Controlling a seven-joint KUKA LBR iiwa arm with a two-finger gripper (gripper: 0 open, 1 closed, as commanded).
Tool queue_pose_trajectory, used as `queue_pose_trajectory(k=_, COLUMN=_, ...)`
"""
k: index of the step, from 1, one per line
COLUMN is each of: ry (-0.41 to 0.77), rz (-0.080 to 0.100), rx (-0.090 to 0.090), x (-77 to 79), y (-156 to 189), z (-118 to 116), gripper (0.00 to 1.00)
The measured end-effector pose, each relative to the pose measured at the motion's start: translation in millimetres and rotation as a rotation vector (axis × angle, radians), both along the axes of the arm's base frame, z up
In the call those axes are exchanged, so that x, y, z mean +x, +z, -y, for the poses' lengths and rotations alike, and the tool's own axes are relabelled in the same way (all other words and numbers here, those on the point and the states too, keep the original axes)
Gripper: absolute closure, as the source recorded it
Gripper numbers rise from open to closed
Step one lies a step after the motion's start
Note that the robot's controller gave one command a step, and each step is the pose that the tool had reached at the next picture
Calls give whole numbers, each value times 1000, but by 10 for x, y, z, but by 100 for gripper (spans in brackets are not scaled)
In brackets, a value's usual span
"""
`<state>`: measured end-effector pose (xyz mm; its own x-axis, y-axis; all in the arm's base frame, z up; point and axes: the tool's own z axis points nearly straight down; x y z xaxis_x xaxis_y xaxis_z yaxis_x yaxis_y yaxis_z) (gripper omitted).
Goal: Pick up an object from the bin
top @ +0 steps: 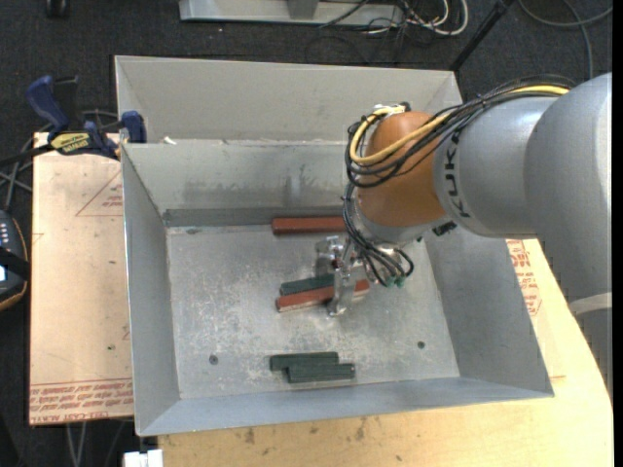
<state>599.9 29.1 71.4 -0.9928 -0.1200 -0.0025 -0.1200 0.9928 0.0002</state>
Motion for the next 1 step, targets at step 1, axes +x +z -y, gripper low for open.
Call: queue_pose_trajectory(k=1, ry=0, rz=0, rx=0, x=0, y=0, z=0, gripper=100)
